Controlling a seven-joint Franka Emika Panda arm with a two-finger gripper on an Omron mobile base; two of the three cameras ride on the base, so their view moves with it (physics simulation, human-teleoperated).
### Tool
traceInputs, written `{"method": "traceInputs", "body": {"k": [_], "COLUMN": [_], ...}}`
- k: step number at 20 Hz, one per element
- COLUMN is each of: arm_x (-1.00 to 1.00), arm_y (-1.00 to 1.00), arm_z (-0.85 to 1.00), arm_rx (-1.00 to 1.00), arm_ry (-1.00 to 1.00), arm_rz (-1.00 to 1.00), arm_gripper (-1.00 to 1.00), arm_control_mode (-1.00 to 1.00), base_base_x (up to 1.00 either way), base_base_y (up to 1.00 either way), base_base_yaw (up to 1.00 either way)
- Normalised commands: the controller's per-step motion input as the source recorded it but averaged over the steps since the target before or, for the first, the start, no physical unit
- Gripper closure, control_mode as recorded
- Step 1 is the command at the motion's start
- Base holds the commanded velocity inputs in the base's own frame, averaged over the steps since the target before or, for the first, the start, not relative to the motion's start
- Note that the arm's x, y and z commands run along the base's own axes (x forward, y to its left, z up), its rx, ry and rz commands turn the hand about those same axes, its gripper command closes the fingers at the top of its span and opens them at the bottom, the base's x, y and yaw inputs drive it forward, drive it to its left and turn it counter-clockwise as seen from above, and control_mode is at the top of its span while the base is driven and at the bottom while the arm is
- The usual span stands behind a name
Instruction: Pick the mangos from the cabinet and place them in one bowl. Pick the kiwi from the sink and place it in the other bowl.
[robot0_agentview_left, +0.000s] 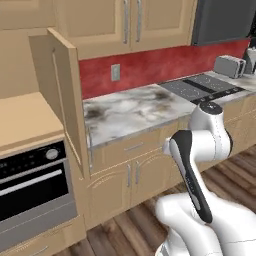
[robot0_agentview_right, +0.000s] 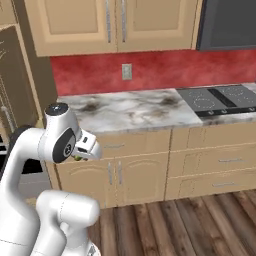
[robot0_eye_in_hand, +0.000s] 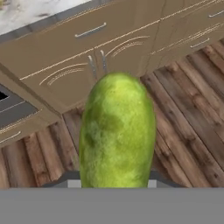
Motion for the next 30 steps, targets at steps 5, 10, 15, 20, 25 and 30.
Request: {"method": "traceInputs", "body": {"k": [5,10,15,20,25,30], "arm_x": [0.00,0.00,0.00,0.00,0.00,0.00], "arm_y": [0.00,0.00,0.00,0.00,0.00,0.00], "arm_z": [0.00,0.00,0.00,0.00,0.00,0.00], "arm_rx": [0.00,0.00,0.00,0.00,0.00,0.00], "arm_ry": [0.00,0.00,0.00,0.00,0.00,0.00], "arm_rz": [0.00,0.00,0.00,0.00,0.00,0.00], "arm_gripper": [1.00,1.00,1.00,1.00,1.00,1.00], "arm_control_mode": [1.00,1.00,1.00,1.00,1.00,1.00], "base_base_x": [0.00,0.00,0.00,0.02,0.01,0.00], "base_base_y": [-0.05,-0.11,-0.16,-0.30,-0.31,-0.19], "base_base_yaw": [-0.46,-0.43,-0.43,-0.41,-0.42,-0.46]}}
